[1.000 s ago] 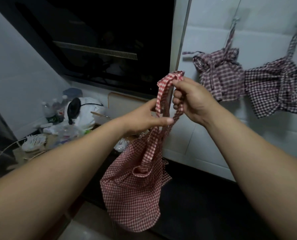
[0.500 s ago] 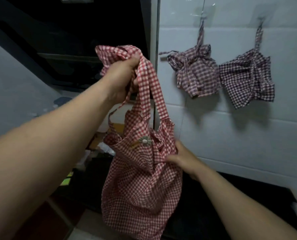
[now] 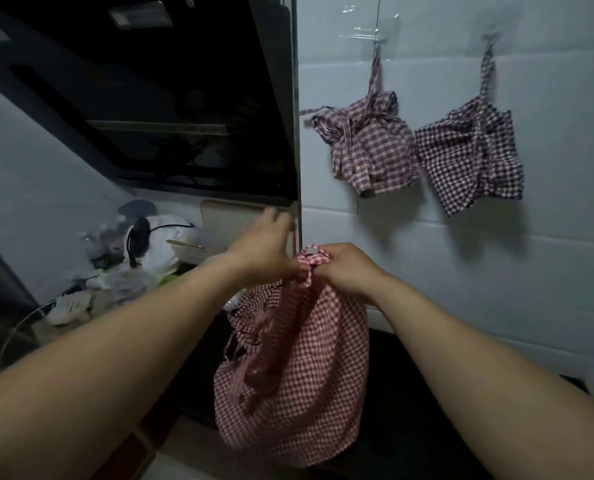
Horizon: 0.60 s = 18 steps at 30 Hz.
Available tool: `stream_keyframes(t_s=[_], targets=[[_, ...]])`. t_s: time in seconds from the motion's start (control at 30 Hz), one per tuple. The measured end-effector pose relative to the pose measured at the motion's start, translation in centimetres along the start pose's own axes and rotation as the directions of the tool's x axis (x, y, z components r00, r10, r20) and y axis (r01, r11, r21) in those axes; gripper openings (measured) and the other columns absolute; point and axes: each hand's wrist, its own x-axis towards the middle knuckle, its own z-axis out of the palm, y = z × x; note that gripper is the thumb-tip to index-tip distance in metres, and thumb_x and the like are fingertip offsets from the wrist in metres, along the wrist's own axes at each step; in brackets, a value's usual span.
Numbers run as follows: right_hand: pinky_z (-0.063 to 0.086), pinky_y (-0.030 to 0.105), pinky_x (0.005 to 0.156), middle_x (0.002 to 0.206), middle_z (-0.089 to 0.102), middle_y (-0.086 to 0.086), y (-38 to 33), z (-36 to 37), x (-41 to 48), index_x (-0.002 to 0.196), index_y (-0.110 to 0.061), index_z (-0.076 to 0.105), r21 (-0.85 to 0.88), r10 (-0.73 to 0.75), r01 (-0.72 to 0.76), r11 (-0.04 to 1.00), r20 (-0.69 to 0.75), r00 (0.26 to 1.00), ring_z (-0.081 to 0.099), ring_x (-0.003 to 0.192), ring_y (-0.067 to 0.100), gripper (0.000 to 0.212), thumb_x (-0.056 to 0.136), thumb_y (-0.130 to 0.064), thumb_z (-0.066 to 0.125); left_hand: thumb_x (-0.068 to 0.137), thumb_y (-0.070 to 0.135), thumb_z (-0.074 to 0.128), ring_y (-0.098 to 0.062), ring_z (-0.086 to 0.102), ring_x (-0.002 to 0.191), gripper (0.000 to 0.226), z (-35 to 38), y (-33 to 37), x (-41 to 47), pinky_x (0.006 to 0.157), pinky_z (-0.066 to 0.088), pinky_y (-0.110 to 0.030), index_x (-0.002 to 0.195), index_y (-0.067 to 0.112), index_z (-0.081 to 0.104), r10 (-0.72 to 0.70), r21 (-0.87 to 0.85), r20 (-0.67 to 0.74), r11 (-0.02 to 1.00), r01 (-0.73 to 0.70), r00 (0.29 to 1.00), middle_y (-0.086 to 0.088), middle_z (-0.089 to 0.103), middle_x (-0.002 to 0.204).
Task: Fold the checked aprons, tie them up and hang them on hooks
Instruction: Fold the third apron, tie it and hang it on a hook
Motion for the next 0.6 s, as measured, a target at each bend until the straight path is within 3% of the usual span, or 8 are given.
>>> stream_keyframes(t_s=[0.07, 0.13, 0.2, 0.27, 0.33, 0.43, 0.5, 0.6], targets=[[0.056, 0.037, 0.076, 0.088, 0.076, 0.004, -0.6, -1.1, -0.1, 0.087, -0.011, 0.074, -0.076, -0.015, 0.014, 0.997, -0.018, 1.000, 0.071, 0.085, 0.022, 0.012, 0.077, -0.015, 0.068, 0.081, 0.030, 0.078, -0.018, 0.057, 0.122, 0.095, 0.1, 1.7, -0.2, 0.103, 0.046, -0.022, 0.160, 0.023, 0.026, 0.189, -0.195, 0.178, 0.969, -0.153, 0.966, -0.006, 0.049, 0.140], [0.056, 0.038, 0.072, 0.084, 0.075, 0.004, -0.8, -2.3, -0.5, 0.084, -0.014, 0.073, -0.137, -0.017, 0.009, 0.991, -0.055, 0.998, 0.071, 0.081, 0.021, 0.008, 0.076, -0.015, 0.071, 0.082, 0.022, 0.078, -0.010, 0.063, 0.106, 0.112, 0.4, 3.5, -0.2, 0.090, 0.051, -0.016, 0.166, 0.028, 0.005, 0.211, -0.409, 0.406, 0.912, -0.029, 0.889, -0.005, 0.058, 0.131], [0.055, 0.037, 0.067, 0.079, 0.072, 0.002, -0.8, -3.7, -1.3, 0.078, -0.015, 0.069, -0.144, -0.034, 0.018, 0.989, -0.111, 0.993, 0.069, 0.078, 0.021, 0.012, 0.073, -0.021, 0.078, 0.083, 0.028, 0.082, -0.015, 0.062, 0.114, 0.103, 0.7, 5.1, 0.1, 0.097, 0.050, -0.024, 0.164, 0.020, 0.020, 0.149, -0.434, 0.359, 0.901, 0.024, 0.921, -0.005, 0.059, 0.135], [0.046, 0.032, 0.061, 0.077, 0.069, 0.000, -0.6, -5.3, -2.1, 0.080, -0.013, 0.069, -0.090, -0.062, 0.052, 0.995, -0.109, 0.992, 0.063, 0.072, 0.014, 0.028, 0.076, -0.034, 0.086, 0.090, 0.022, 0.074, -0.019, 0.064, 0.101, 0.049, -0.2, 5.6, 0.3, 0.081, 0.049, -0.027, 0.134, 0.008, 0.059, 0.127, -0.299, 0.227, 0.953, -0.055, 0.966, -0.007, 0.069, 0.116], [0.044, 0.027, 0.063, 0.083, 0.073, 0.000, 0.3, -7.4, -3.6, 0.086, -0.013, 0.072, -0.050, -0.042, 0.043, 0.998, 0.019, 0.999, 0.063, 0.073, 0.010, 0.029, 0.081, -0.039, 0.085, 0.094, 0.015, 0.064, -0.023, 0.068, 0.091, 0.014, -1.3, 5.5, 0.2, 0.079, 0.053, -0.034, 0.105, 0.009, 0.071, 0.141, -0.284, 0.107, 0.953, -0.105, 0.984, -0.006, 0.074, 0.098], [0.047, 0.027, 0.069, 0.079, 0.074, -0.009, 3.8, -9.4, -5.7, 0.085, -0.014, 0.075, -0.055, 0.049, -0.036, 0.998, 0.237, 0.970, 0.065, 0.075, 0.011, 0.012, 0.088, -0.025, 0.079, 0.097, 0.011, 0.057, -0.020, 0.070, 0.089, 0.015, -3.6, 4.8, -0.2, 0.079, 0.055, -0.036, 0.097, 0.012, 0.073, -0.001, -0.485, -0.033, 0.874, -0.015, 0.999, -0.005, 0.075, 0.093], [0.044, 0.029, 0.069, 0.076, 0.070, -0.013, 5.7, -9.9, -6.3, 0.088, -0.013, 0.074, -0.045, 0.097, -0.090, 0.995, 0.189, 0.977, 0.060, 0.077, 0.012, 0.016, 0.088, -0.028, 0.079, 0.099, 0.013, 0.057, -0.017, 0.068, 0.087, 0.016, -4.9, 3.4, -0.5, 0.073, 0.053, -0.031, 0.099, 0.014, 0.073, -0.116, -0.517, -0.091, 0.854, 0.052, 0.989, -0.003, 0.074, 0.093], [0.046, 0.031, 0.076, 0.091, 0.073, -0.009, 5.2, -10.4, -6.4, 0.091, -0.017, 0.071, 0.156, 0.105, -0.112, 0.981, 0.052, 0.993, 0.065, 0.094, 0.016, 0.013, 0.092, -0.030, 0.073, 0.099, 0.017, 0.059, -0.025, 0.069, 0.094, 0.013, -4.9, 0.6, -0.9, 0.085, 0.057, -0.043, 0.097, 0.017, 0.072, -0.184, -0.435, -0.069, 0.890, 0.137, 0.980, -0.006, 0.073, 0.095]])
